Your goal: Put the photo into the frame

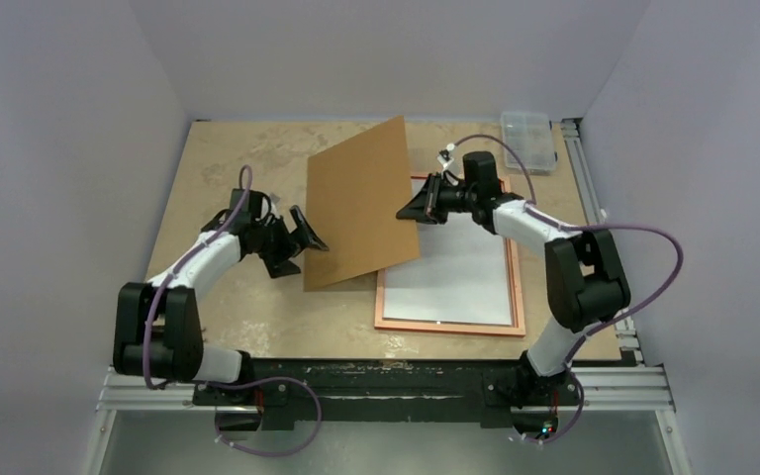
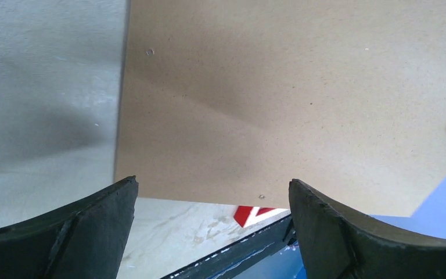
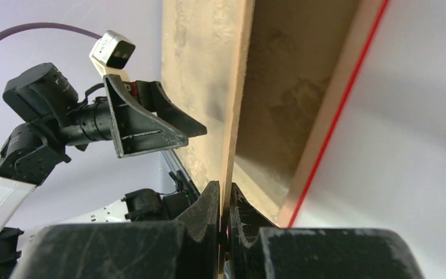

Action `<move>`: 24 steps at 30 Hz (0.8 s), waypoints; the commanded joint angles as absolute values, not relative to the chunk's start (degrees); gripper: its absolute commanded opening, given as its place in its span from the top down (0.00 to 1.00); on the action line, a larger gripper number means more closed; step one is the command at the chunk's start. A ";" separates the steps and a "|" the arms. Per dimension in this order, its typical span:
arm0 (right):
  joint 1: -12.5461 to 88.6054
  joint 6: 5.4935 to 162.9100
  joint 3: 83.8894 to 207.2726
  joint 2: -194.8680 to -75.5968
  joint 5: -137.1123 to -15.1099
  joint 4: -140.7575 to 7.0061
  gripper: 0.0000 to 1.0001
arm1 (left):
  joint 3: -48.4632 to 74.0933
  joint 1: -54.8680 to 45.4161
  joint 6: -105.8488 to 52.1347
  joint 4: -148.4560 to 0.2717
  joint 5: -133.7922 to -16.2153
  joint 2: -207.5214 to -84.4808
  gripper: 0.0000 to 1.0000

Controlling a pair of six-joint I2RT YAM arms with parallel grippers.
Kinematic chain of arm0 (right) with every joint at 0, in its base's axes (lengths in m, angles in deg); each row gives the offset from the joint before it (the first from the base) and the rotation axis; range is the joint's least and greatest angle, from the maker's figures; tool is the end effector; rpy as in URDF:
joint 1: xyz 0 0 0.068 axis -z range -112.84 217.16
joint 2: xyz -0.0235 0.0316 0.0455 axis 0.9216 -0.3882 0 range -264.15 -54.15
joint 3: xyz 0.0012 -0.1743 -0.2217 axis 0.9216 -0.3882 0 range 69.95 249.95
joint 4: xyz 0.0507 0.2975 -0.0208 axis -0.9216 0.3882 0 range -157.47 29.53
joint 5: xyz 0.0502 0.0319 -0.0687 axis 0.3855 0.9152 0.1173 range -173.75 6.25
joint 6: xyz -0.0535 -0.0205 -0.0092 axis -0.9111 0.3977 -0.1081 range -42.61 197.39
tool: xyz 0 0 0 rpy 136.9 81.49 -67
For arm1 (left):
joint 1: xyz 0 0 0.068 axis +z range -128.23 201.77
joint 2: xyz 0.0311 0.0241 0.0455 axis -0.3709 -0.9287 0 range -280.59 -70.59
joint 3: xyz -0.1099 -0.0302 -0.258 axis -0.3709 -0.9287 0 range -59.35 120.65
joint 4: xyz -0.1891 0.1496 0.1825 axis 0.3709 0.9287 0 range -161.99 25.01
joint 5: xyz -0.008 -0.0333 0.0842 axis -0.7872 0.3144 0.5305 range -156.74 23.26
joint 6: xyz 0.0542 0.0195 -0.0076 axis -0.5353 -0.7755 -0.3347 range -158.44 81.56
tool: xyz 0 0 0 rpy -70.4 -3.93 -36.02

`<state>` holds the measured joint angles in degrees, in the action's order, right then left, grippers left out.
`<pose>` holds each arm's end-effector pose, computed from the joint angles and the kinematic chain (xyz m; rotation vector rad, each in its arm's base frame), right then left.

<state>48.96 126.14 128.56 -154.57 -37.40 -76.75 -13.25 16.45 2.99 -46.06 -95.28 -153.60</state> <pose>0.3810 0.1570 0.1798 0.0846 2.3402 1.5036 0.3004 -0.0479 0.1615 -0.6946 2.6791 -0.9097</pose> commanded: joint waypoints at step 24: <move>49.34 96.48 169.65 -132.81 -75.73 -7.31 1.00 | 4.65 3.19 6.42 -34.96 -93.37 -141.25 0.01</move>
